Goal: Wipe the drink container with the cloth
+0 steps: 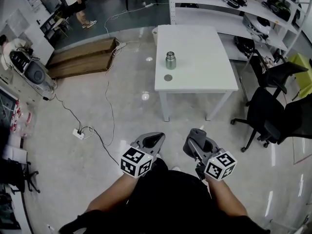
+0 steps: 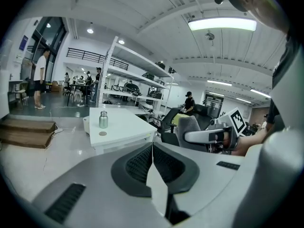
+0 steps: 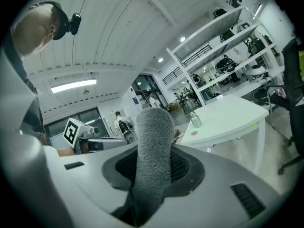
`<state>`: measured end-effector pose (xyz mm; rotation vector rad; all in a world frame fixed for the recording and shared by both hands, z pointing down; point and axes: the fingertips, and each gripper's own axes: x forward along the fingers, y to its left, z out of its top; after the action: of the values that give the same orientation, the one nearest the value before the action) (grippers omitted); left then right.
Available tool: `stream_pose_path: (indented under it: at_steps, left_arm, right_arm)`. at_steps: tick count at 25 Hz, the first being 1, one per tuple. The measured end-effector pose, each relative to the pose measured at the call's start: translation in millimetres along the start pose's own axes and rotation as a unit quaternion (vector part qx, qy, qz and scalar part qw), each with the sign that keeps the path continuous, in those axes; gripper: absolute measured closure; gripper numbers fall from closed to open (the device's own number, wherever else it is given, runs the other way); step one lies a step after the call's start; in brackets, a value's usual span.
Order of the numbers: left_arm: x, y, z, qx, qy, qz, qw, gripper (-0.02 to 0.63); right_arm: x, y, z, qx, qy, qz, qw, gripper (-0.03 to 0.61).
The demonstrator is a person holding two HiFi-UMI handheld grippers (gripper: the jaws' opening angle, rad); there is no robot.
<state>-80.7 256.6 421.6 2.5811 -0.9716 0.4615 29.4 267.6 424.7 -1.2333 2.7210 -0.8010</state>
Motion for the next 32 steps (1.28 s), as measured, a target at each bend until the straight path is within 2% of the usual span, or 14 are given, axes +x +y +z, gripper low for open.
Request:
stream_pose_path:
  at_steps: [7, 12, 17, 22, 27, 32]
  left_arm:
    - [35.2, 22.6, 11.0, -0.002, 0.003, -0.019, 0.9998, 0.595]
    - [66.6, 57.8, 32.5, 0.004, -0.005, -0.023, 0.9997, 0.596]
    - [96.1, 109.5, 58.1, 0.01, -0.011, -0.014, 0.9998, 0.595]
    - [126.1, 166.0, 76.9, 0.005, 0.008, -0.026, 0.9996, 0.595]
    - [155.5, 228.3, 114.0, 0.033, 0.001, -0.033, 0.9989, 0.596]
    - [184.7, 290.8, 142.0, 0.043, -0.005, -0.035, 0.9985, 0.595]
  right_arm:
    - [21.6, -26.1, 11.0, 0.001, 0.003, -0.012, 1.0, 0.471]
    - [49.2, -55.2, 25.9, 0.001, 0.004, -0.023, 1.0, 0.471]
    - [92.3, -84.4, 45.8, -0.002, 0.018, -0.032, 0.999, 0.471]
    - [147.2, -112.7, 76.2, 0.001, 0.021, -0.045, 0.999, 0.471]
    - [200.9, -134.2, 106.2, -0.001, 0.017, -0.057, 0.998, 0.471]
    - [252.2, -161.6, 126.3, 0.021, 0.01, -0.074, 0.997, 0.471]
